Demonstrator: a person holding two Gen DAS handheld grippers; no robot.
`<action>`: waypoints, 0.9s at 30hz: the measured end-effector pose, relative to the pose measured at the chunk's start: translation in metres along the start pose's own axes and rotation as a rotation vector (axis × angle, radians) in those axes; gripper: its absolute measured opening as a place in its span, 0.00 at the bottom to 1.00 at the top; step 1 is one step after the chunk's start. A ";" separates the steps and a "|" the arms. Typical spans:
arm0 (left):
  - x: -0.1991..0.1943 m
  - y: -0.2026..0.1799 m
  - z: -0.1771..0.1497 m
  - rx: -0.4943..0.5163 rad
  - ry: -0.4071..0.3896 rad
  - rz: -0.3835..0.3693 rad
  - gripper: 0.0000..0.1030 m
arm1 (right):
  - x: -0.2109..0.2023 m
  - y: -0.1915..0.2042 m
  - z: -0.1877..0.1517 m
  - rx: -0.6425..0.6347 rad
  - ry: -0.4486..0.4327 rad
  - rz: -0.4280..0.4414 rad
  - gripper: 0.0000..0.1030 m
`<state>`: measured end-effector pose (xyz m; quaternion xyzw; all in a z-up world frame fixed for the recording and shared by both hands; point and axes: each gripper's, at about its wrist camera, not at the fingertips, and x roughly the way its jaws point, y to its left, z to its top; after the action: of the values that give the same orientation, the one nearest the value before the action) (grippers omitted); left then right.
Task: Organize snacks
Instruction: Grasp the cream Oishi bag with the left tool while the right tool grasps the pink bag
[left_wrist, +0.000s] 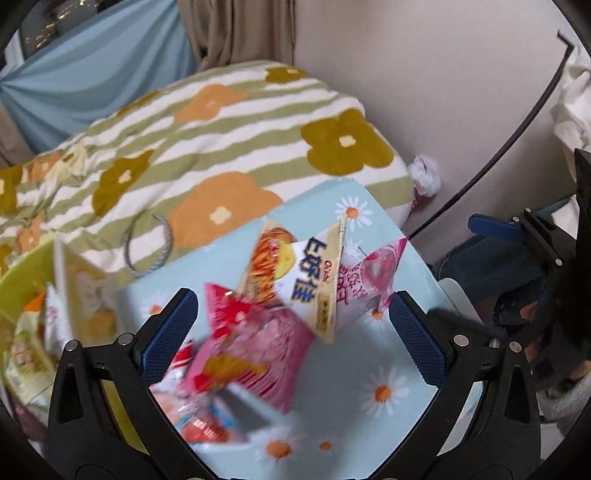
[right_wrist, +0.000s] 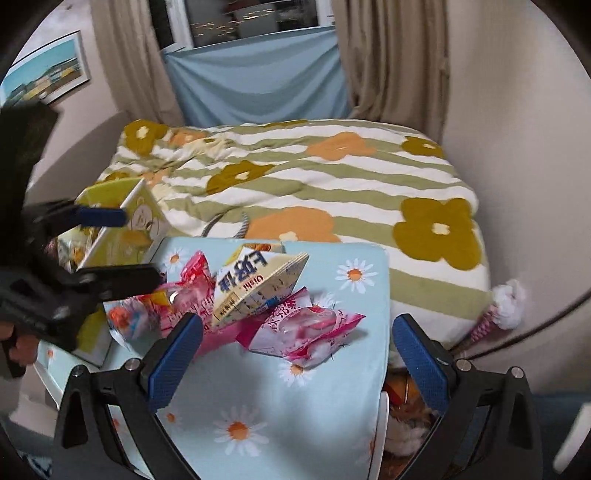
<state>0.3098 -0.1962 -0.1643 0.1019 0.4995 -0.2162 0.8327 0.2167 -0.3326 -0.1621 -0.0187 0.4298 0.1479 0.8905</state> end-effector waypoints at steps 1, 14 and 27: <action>0.008 -0.001 0.001 0.002 0.011 0.002 1.00 | 0.006 -0.002 -0.002 -0.027 0.004 0.007 0.99; 0.104 0.001 0.023 0.004 0.143 0.040 0.95 | 0.081 -0.024 -0.008 -0.251 0.097 0.174 0.99; 0.125 0.013 0.025 -0.032 0.173 0.027 0.65 | 0.117 -0.017 -0.009 -0.368 0.164 0.265 0.99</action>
<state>0.3866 -0.2271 -0.2622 0.1136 0.5714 -0.1876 0.7908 0.2829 -0.3218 -0.2594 -0.1360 0.4654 0.3371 0.8070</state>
